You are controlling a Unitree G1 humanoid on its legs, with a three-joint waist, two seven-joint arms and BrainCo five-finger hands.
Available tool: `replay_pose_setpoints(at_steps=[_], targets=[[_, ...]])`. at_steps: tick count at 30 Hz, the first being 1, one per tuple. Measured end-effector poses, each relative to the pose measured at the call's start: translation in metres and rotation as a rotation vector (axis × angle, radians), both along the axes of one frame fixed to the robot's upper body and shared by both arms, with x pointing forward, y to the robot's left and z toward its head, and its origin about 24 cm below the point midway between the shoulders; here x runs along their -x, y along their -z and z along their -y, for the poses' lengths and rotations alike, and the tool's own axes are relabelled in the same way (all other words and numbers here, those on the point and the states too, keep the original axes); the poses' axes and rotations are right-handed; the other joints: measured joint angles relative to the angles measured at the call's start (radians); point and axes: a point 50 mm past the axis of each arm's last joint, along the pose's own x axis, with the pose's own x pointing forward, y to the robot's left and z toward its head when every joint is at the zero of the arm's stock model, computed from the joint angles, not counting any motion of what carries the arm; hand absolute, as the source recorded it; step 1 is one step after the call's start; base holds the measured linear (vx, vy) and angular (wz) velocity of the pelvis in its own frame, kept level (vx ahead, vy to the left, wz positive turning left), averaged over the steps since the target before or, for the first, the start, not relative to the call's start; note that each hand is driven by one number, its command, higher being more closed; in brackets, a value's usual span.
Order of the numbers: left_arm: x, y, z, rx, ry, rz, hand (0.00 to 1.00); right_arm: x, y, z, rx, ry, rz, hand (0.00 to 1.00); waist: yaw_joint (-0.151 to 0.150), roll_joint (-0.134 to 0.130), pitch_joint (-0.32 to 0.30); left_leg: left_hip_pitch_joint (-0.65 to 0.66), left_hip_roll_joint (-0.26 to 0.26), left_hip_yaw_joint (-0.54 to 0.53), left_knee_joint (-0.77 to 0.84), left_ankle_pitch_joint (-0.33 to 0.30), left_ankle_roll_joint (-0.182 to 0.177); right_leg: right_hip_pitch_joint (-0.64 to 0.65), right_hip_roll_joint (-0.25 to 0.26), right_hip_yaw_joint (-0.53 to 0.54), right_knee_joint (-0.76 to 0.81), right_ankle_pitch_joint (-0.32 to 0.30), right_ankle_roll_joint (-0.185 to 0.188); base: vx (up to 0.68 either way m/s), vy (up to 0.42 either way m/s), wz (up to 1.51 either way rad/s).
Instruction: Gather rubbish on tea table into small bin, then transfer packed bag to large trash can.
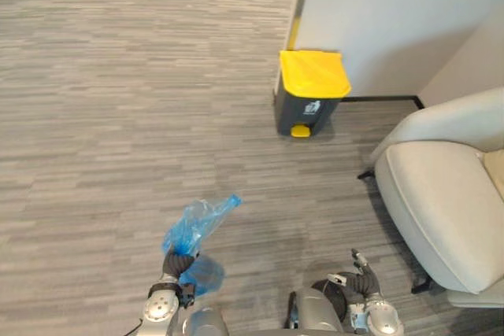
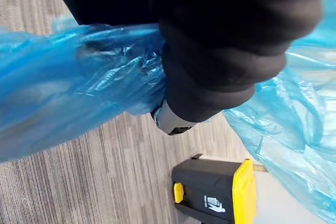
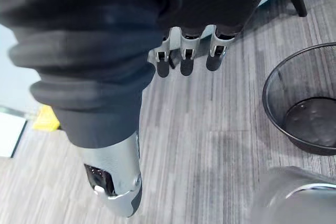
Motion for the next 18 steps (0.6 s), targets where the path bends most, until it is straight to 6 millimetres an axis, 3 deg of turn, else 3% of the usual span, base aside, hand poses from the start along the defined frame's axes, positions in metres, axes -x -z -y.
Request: replay_pose_setpoints(at_steps=[2,3,4,5,6,7,8,9,10,12,14,15,18], targets=[[-0.007,0.007,-0.001,-0.004,-0.013,-0.029,1.00,-0.013,0.004,0.009,0.041,-0.030,-0.038,0.00,-0.024,0.040,0.025,0.077,0.015,0.014,-0.082,0.009,-0.016,-0.074,0.035,-0.101,-0.227,0.077,-0.078,0.55,-0.074,-0.10],[-0.007,0.008,-0.001,-0.004,-0.014,-0.040,1.00,-0.014,0.004,0.011,0.049,-0.032,-0.048,0.00,-0.030,0.043,0.027,0.101,0.015,0.013,-0.102,0.014,-0.027,-0.082,0.051,-0.115,-0.302,0.126,-0.088,0.58,-0.095,-0.10],[-0.004,0.011,-0.006,-0.018,-0.016,-0.058,1.00,-0.012,0.005,0.015,0.064,-0.032,-0.060,0.00,-0.034,0.037,0.023,0.159,-0.004,0.003,-0.125,0.024,-0.048,-0.069,0.077,-0.125,-0.458,0.342,-0.161,0.62,-0.110,-0.32],[-0.001,0.016,-0.003,0.002,-0.033,-0.078,1.00,-0.014,0.004,0.023,0.090,-0.036,-0.069,0.00,-0.022,0.088,0.022,0.170,0.037,-0.014,-0.093,0.032,-0.069,-0.065,0.112,-0.127,-0.422,0.351,-0.208,0.62,-0.095,-0.40],[-0.001,0.015,-0.003,0.005,-0.040,-0.075,1.00,-0.017,0.003,0.024,0.093,-0.037,-0.064,0.00,-0.027,0.095,0.020,0.151,0.053,-0.020,-0.044,0.063,-0.109,-0.066,0.114,-0.129,-0.406,0.320,-0.228,0.61,-0.124,-0.49],[-0.004,0.015,0.000,0.018,-0.043,-0.068,1.00,-0.020,0.001,0.025,0.098,-0.039,-0.055,0.00,-0.029,0.093,0.023,0.104,0.060,-0.064,0.098,0.163,-0.097,-0.048,0.117,-0.111,-0.372,0.257,-0.225,0.60,-0.149,-0.43],[-0.003,0.017,0.002,0.031,-0.058,-0.071,1.00,-0.020,0.000,0.025,0.098,-0.039,-0.053,0.00,-0.029,0.094,0.029,0.053,0.089,-0.106,0.281,0.312,-0.052,0.024,0.136,-0.095,-0.400,0.230,-0.229,0.60,-0.178,-0.44],[-0.003,0.018,0.004,0.038,-0.059,-0.074,1.00,-0.021,0.000,0.024,0.097,-0.039,-0.051,0.00,-0.024,0.098,0.037,0.021,0.113,-0.137,0.393,0.330,-0.045,0.081,0.153,-0.087,-0.430,0.228,-0.230,0.65,-0.145,-0.63],[-0.003,0.018,0.008,0.051,-0.053,-0.072,1.00,-0.022,-0.001,0.021,0.091,-0.039,-0.036,0.00,-0.014,0.091,0.049,-0.052,0.142,-0.175,0.609,0.257,-0.029,0.196,0.185,-0.058,-0.492,0.227,-0.231,0.50,-0.081,-0.59],[-0.004,0.018,0.016,0.075,-0.051,-0.063,1.00,-0.028,-0.009,0.017,0.085,-0.034,0.020,0.00,0.015,0.064,0.054,-0.162,0.135,-0.177,0.702,0.186,-0.023,0.312,0.193,-0.016,-0.566,0.222,-0.237,0.46,-0.034,-0.81],[-0.006,0.017,0.022,0.088,-0.039,-0.054,1.00,-0.033,-0.016,0.017,0.092,-0.029,0.061,0.00,0.030,0.051,0.047,-0.279,0.116,-0.173,0.645,0.158,0.004,0.373,0.195,0.015,-0.636,0.206,-0.220,0.47,0.030,-0.76],[-0.005,0.018,0.024,0.095,-0.041,-0.060,1.00,-0.035,-0.017,0.018,0.094,-0.027,0.066,0.00,0.046,0.062,0.051,-0.353,0.102,-0.178,0.523,0.146,0.023,0.409,0.207,0.053,-0.668,0.196,-0.206,0.30,0.092,-0.73],[-0.005,0.018,0.028,0.110,-0.044,-0.058,1.00,-0.030,-0.014,0.019,0.087,-0.007,0.050,0.00,0.070,0.066,0.051,-0.358,0.042,-0.191,0.159,0.170,-0.001,0.458,0.200,0.111,-0.674,0.160,-0.166,0.40,0.215,-0.70]])
